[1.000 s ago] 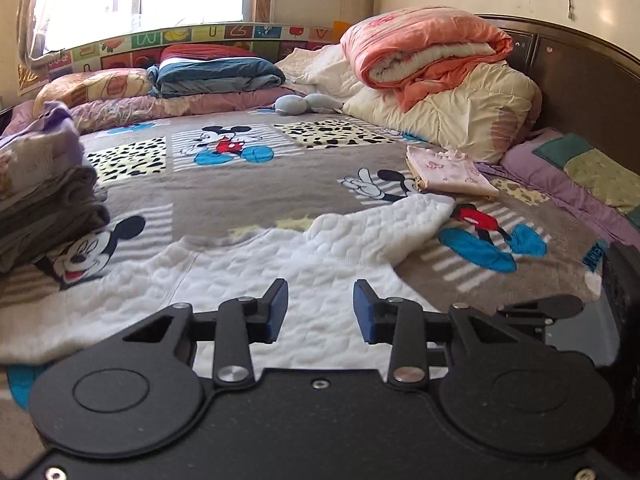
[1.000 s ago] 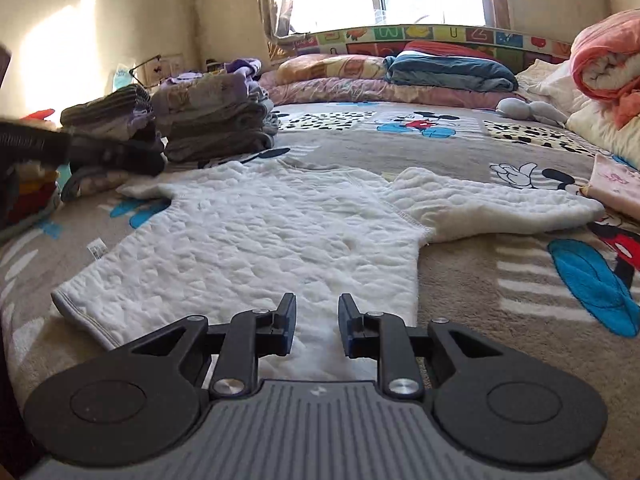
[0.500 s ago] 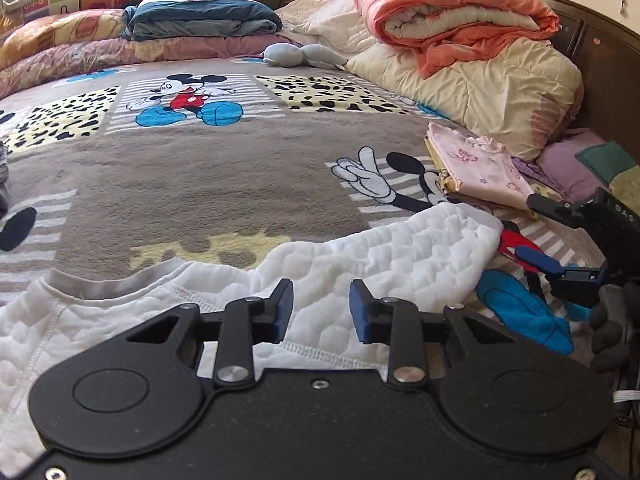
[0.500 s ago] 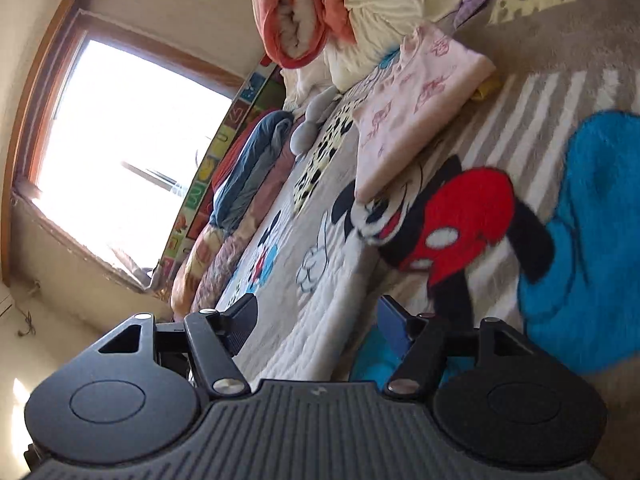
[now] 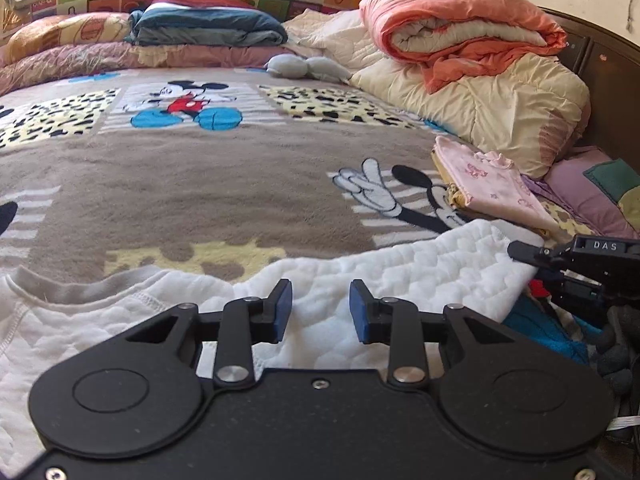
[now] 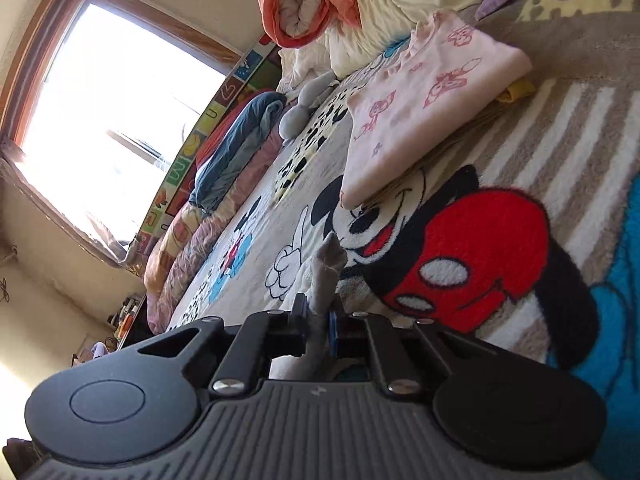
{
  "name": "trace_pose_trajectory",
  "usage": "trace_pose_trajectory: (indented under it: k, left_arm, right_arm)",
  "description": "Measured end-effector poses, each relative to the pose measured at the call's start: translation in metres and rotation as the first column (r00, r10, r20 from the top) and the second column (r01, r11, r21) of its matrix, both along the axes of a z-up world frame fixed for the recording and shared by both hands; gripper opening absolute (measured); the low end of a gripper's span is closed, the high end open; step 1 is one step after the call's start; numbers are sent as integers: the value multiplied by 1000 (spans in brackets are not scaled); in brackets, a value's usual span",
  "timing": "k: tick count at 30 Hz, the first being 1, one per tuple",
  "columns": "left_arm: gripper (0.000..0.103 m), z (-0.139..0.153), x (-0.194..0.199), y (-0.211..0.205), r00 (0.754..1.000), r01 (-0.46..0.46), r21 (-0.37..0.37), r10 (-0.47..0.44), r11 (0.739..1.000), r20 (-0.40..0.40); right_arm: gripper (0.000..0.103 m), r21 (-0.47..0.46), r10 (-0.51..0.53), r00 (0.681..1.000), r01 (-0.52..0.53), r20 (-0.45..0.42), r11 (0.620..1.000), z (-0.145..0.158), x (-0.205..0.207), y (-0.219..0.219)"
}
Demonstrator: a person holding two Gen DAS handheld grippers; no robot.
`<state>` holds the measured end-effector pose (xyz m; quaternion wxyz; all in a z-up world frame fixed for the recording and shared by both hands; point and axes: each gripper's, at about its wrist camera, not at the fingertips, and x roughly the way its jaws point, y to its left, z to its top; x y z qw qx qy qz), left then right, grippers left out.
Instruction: Fold clothes
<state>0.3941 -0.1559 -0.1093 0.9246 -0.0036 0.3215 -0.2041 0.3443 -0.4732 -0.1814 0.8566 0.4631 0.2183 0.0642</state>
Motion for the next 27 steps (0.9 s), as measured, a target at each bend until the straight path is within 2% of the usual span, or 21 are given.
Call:
trace_pose_trajectory:
  k: [2,3,4,7,10,13,15,16,18,20,22,27]
  left_arm:
    - [30,-2,2,-10,1000,26,42,-26,999,10]
    - [30,-9,8,-17,999,35,94,-34,995,-19]
    - [31,-14,11,-19,999,35,116,-31,993,-38]
    - [31,-15,14,-21,998,23,128,-17,992,-53]
    - [31,3,-1,-17,1000,21,94,-20,995,-15]
    - [31,11,-16,-27,998,54,107,-55,993,13]
    - [31,3,-17,-40,997,83,152,-83,985,-7]
    - [31,-8,-14,-47,995,94,193,-86,977,-50]
    - [31,-24,-17,-57,995,103,258,-96,961,-40]
    - [31,-18,-22,-60,996,91,276,-86,957,-31]
    - [30,-5,-31,-62,993,112,244,-115,963,-1]
    - [30,-22,-35,-77,988,150,332,-154,931,-14]
  right_arm:
    - [12,-2,10,1000,-10,-7,1000,-1,-5,-3]
    - [12,-8,11,1000,-11,-17,1000,-3,-4,-4]
    - [12,-13,12,1000,-12,-26,1000,-5,-4,-4]
    - [10,-28,14,998,-15,-55,999,-10,-2,-4]
    - [10,-66,9,998,-13,-63,998,-10,-2,0]
    - [10,-74,6,998,-10,-65,997,-10,-1,1]
    - [9,-79,6,998,-12,-66,997,-11,-2,1]
    - [9,-83,7,998,-13,-67,996,-11,-2,1]
    - [8,-86,8,997,-14,-71,996,-11,-1,1]
    - [7,-89,7,997,-14,-74,996,-12,-1,1]
    - [7,-96,6,997,-13,-75,995,-11,-1,1]
    - [7,-105,4,997,-12,-76,994,-11,0,2]
